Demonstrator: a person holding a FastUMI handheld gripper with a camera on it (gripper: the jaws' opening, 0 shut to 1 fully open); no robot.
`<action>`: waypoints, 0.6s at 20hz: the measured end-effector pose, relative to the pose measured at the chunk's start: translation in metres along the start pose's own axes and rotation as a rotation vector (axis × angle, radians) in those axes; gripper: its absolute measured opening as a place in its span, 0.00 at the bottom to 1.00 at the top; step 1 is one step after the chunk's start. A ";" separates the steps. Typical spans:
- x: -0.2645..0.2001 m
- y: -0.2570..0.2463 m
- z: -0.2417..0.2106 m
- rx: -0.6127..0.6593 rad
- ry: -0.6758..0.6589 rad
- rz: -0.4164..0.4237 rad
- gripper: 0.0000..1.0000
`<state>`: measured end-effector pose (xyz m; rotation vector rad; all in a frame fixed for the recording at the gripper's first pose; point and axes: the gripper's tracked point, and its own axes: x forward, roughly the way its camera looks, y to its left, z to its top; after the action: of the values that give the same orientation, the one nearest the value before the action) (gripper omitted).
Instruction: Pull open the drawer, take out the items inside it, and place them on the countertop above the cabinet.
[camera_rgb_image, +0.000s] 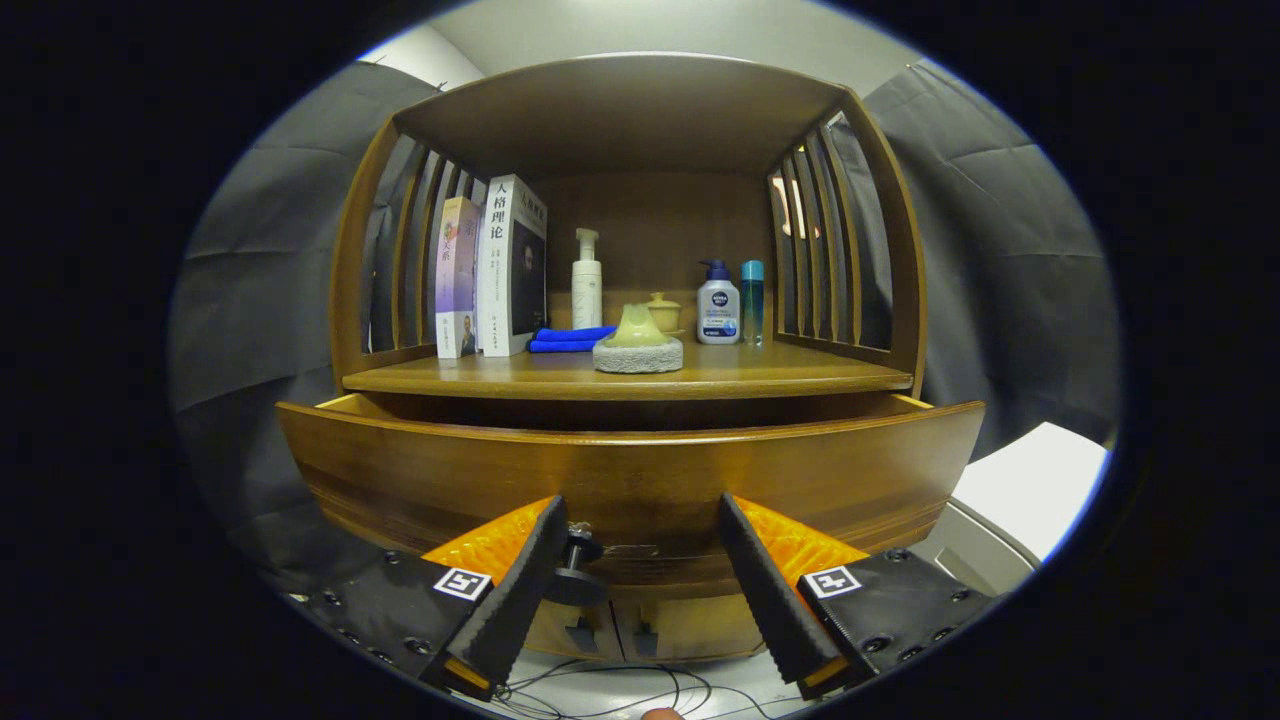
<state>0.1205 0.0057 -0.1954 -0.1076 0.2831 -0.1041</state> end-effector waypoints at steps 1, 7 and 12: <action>0.004 0.000 0.001 0.000 0.005 -0.001 0.98; 0.030 0.000 0.006 -0.002 0.011 -0.007 0.98; 0.048 0.001 0.009 -0.001 0.018 -0.009 0.98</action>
<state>0.1687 0.0016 -0.2002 -0.1092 0.3007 -0.1144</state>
